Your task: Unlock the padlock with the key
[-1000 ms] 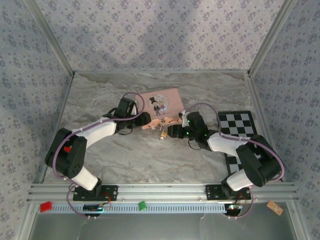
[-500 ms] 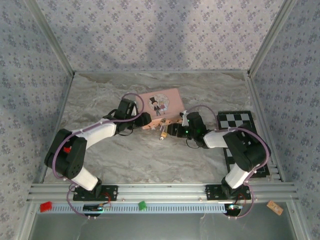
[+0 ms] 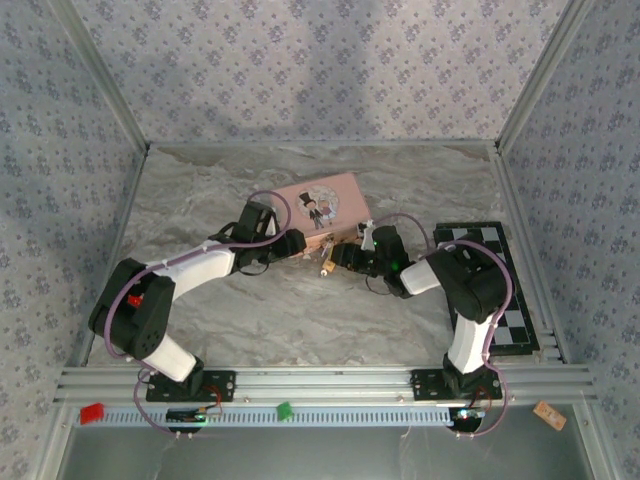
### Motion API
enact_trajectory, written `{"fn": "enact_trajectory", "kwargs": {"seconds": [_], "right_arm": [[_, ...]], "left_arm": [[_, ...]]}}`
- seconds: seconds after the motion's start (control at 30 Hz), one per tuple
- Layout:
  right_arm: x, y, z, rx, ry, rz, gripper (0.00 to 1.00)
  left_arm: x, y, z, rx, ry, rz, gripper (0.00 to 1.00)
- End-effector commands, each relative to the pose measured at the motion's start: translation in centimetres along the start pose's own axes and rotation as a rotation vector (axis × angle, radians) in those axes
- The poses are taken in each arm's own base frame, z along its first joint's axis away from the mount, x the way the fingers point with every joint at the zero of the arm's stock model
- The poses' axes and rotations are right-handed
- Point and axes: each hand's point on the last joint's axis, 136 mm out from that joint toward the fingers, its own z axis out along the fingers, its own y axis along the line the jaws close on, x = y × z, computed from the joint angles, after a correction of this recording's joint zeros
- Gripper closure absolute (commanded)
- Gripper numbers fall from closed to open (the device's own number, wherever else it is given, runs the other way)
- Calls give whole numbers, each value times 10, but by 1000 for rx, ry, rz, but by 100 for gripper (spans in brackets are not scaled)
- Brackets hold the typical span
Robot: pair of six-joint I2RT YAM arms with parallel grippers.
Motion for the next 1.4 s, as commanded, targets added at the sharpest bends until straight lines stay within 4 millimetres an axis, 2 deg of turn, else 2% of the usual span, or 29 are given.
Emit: {"fn": "enact_trajectory", "kwargs": {"seconds": [0.0,0.2,0.43,0.73,0.87,1.1,1.37], "right_arm": [[-5,8,5,-49,-20,9,59],[-8,13,11,-103,-30,45,65],[-9,9,16,-126,-56,84,73],[-15,11,18,-132,-82,87,79],[-17,11,18,-128,-89,95,87],[-16,15,21,-135,-94,124,94],[-22,11,14,-134,-160,194,100]], "left_arm": [[3,-7,0,27,8,0,32],[4,-9,-2,27,9,2,32],[5,-9,-1,25,18,3,32],[7,-9,-2,24,19,-3,33],[7,-10,-3,25,18,-2,33],[6,-11,-2,27,18,2,33],[6,-9,-3,27,11,-10,33]]}}
